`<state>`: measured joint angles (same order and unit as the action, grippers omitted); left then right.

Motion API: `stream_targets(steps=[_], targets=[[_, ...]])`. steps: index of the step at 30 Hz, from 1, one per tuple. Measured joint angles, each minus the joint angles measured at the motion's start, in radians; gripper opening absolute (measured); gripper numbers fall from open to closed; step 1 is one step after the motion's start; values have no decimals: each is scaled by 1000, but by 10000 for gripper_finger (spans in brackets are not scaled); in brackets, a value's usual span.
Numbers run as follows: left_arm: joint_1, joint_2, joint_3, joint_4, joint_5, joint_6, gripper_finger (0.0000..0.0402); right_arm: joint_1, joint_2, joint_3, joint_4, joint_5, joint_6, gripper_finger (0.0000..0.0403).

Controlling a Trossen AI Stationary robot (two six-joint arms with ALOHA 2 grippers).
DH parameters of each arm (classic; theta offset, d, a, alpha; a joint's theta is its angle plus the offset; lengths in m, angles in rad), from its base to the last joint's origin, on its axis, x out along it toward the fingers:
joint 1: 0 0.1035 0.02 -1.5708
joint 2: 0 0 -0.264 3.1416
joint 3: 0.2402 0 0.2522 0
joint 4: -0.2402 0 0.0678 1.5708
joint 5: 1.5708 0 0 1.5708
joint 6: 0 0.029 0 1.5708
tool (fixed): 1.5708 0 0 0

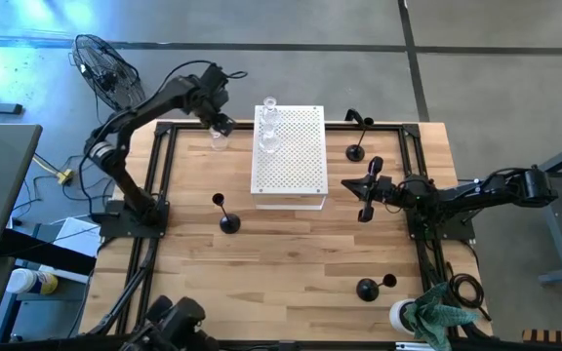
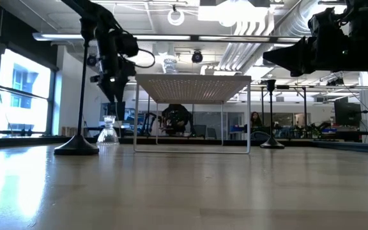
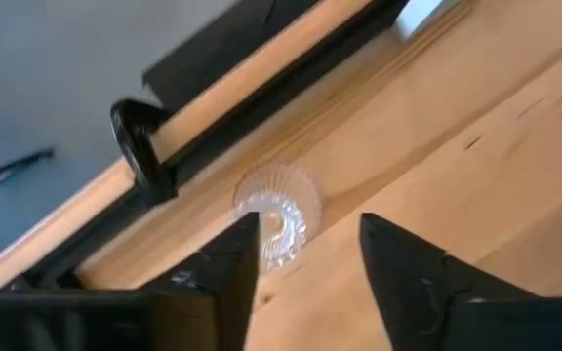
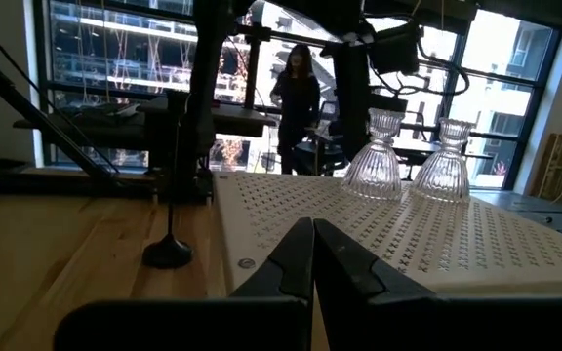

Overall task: Pick & Place candle stick holders
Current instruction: Put the transparent candle holder on the shelf aligned with the other transparent candle holders

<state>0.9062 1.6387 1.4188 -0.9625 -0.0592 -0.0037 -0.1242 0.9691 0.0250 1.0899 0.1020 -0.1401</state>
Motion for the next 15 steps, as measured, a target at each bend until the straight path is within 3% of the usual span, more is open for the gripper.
stream_targets(steps=[8,15], targets=[[25,16,9,-63,-3,-2,268,0,0,0,-11,-4,-3,0],[89,22,10,-38,29,-4,282,0,0,0,-12,-4,-4,0]])
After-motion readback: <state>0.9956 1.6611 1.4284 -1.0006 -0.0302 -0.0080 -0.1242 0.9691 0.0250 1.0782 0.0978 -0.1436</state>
